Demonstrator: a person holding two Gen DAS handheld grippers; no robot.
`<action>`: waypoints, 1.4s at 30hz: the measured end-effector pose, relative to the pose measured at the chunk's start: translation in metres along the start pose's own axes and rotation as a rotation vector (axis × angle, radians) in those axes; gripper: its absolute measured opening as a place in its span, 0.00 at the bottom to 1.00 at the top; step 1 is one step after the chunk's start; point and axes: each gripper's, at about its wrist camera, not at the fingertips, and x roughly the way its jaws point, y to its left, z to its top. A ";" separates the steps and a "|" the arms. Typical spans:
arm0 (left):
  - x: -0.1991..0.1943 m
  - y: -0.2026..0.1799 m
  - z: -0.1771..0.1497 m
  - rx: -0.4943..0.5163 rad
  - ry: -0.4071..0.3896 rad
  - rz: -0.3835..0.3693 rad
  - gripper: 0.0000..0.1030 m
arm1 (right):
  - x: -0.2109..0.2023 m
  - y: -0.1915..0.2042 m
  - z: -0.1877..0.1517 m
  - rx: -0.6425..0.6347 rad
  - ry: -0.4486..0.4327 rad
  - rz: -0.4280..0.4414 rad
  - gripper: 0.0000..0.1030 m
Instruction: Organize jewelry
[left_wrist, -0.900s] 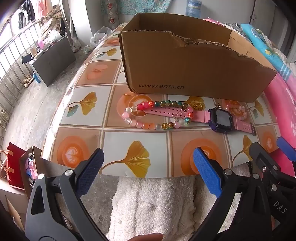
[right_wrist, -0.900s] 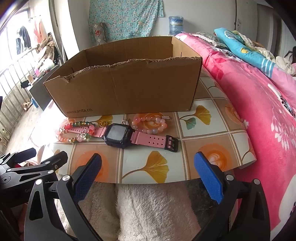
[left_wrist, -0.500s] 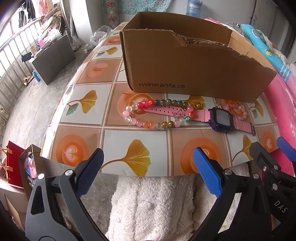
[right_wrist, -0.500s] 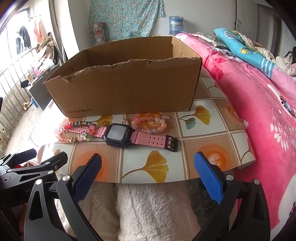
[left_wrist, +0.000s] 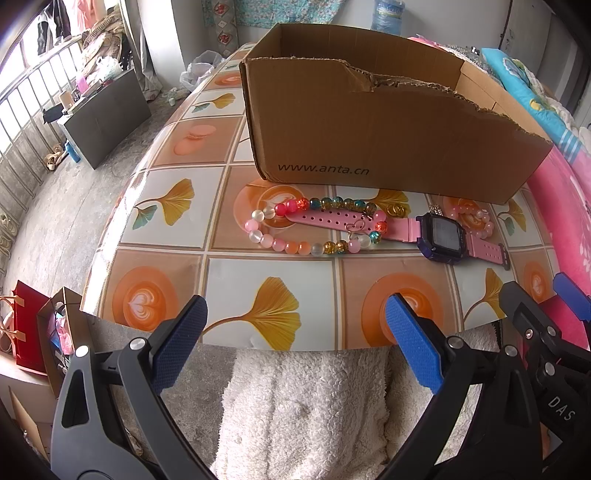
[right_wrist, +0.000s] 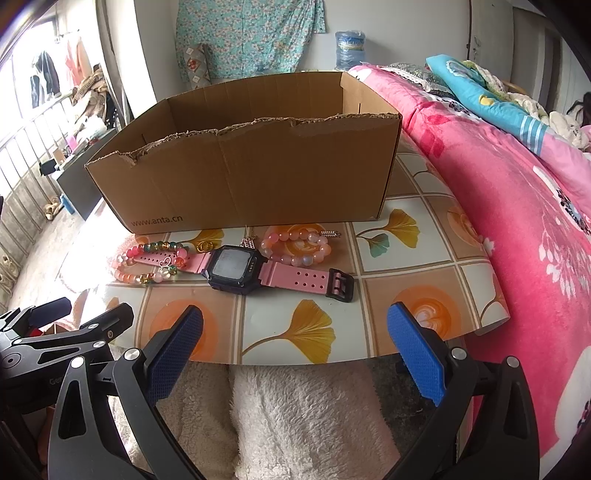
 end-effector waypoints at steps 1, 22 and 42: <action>0.000 0.000 0.000 0.001 0.000 0.000 0.91 | 0.000 0.000 0.000 0.001 0.000 -0.001 0.95; 0.001 0.001 -0.001 -0.001 0.001 0.001 0.91 | -0.001 -0.001 0.001 0.002 -0.001 -0.006 0.95; 0.008 0.020 -0.007 -0.003 -0.008 0.001 0.91 | -0.005 -0.001 0.006 0.011 -0.024 0.009 0.95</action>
